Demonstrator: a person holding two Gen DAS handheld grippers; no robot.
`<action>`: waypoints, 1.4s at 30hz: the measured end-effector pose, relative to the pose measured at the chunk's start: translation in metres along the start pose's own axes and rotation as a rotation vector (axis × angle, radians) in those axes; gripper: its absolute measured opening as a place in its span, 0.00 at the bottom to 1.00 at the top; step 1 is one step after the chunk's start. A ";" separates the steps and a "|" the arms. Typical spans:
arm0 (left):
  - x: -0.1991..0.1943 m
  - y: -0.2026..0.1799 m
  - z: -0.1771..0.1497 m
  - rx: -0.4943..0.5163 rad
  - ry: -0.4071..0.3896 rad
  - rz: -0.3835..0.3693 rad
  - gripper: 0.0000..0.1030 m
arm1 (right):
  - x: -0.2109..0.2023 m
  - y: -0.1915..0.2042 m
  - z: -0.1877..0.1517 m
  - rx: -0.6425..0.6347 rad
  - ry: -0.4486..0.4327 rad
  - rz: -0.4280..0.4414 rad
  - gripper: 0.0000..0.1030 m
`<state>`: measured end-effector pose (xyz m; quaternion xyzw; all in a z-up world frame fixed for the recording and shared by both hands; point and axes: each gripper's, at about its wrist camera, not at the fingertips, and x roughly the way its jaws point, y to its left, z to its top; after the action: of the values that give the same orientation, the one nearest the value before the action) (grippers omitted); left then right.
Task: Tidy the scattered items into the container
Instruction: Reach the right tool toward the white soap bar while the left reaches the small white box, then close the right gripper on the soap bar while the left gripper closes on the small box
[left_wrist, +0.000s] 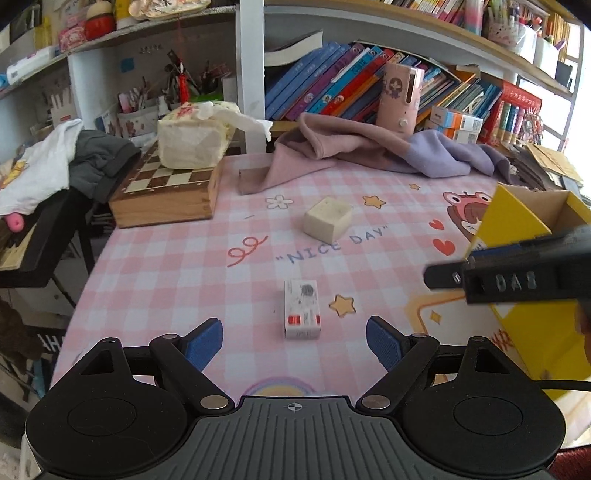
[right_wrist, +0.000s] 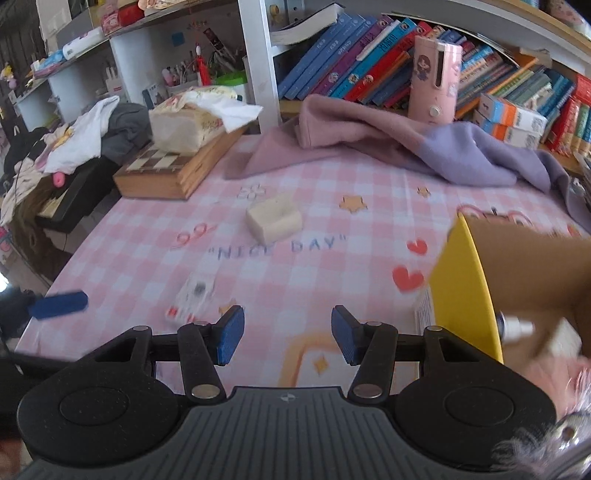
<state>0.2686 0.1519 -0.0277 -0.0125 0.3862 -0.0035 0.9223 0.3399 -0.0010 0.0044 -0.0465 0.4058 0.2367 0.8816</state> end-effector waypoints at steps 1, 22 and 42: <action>0.006 0.000 0.002 0.002 0.004 -0.004 0.81 | 0.005 0.001 0.006 -0.006 -0.001 0.003 0.49; 0.082 -0.005 0.014 -0.005 0.088 -0.017 0.28 | 0.142 0.016 0.085 -0.196 0.099 -0.004 0.72; 0.035 0.014 0.018 -0.100 0.015 -0.062 0.27 | 0.153 0.014 0.093 -0.212 0.136 0.054 0.48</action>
<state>0.3060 0.1662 -0.0402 -0.0707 0.3923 -0.0128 0.9171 0.4838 0.0950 -0.0453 -0.1445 0.4386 0.2982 0.8354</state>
